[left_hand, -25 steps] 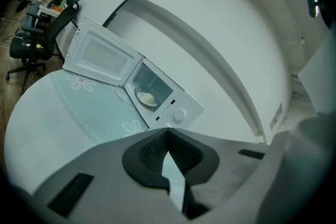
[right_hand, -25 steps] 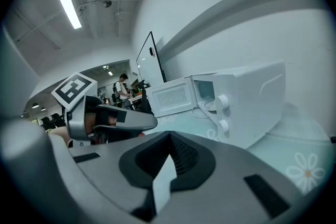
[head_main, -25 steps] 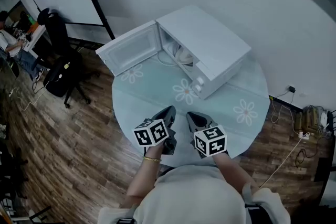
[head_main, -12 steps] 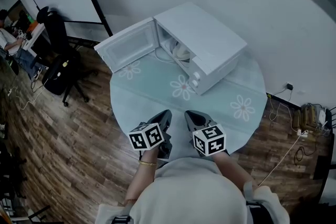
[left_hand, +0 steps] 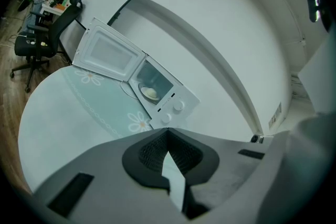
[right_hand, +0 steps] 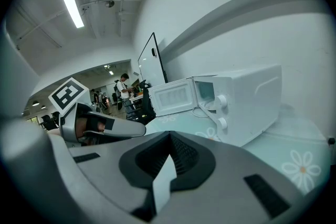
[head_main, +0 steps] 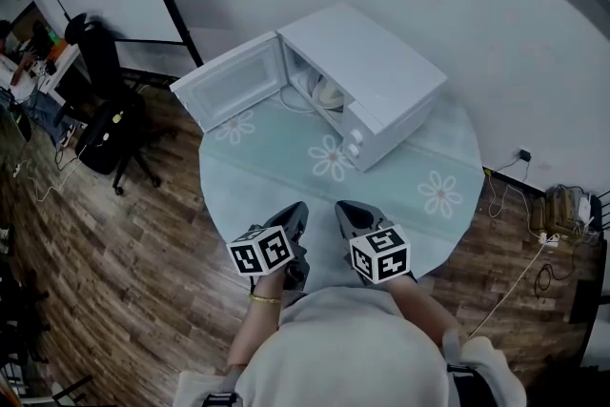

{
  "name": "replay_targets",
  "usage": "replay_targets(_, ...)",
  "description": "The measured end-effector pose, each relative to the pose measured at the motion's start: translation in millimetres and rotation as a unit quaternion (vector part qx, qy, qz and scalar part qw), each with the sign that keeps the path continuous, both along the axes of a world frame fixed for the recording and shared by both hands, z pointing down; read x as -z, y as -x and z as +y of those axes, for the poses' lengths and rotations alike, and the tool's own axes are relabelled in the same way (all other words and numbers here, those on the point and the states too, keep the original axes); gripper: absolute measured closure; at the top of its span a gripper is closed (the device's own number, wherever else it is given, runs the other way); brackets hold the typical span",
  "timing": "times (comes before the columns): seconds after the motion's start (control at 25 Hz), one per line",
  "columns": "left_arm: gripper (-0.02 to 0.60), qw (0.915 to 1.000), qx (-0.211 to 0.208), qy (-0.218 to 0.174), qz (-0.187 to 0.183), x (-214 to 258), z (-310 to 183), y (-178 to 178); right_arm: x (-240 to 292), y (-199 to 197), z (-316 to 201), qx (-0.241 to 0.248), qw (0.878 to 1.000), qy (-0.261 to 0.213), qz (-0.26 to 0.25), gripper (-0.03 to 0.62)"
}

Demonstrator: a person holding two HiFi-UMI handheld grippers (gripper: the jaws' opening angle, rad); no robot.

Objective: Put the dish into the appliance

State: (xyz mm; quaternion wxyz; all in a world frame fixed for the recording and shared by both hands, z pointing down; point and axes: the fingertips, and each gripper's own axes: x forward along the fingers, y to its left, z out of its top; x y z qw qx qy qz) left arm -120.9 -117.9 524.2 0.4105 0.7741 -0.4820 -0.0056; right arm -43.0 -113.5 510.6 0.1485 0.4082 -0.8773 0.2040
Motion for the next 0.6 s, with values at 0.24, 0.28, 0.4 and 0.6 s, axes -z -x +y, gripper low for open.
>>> replay_targets(0.24,0.569,1.0000,0.003,0.000,0.008,0.8,-1.2,2.4,3.7,-0.3,-0.2,0.000,1.000,-0.005,-0.001,0.589)
replay_targets(0.28,0.569,1.0000,0.003,0.000,0.007,1.0,-2.0,2.4,4.1,-0.9,-1.2,0.000,1.000,-0.005,-0.001,0.589)
replay_targets(0.4,0.569,1.0000,0.001,0.000,0.005,1.8,-2.4,1.1,4.6,-1.7,-2.5,0.000,1.000,-0.005,-0.003,0.589)
replay_targets(0.6,0.569,1.0000,-0.003,-0.001,0.007,2.2,-1.7,-2.4,4.2,-1.2,-2.6,0.001,1.000,-0.005,-0.004,0.589)
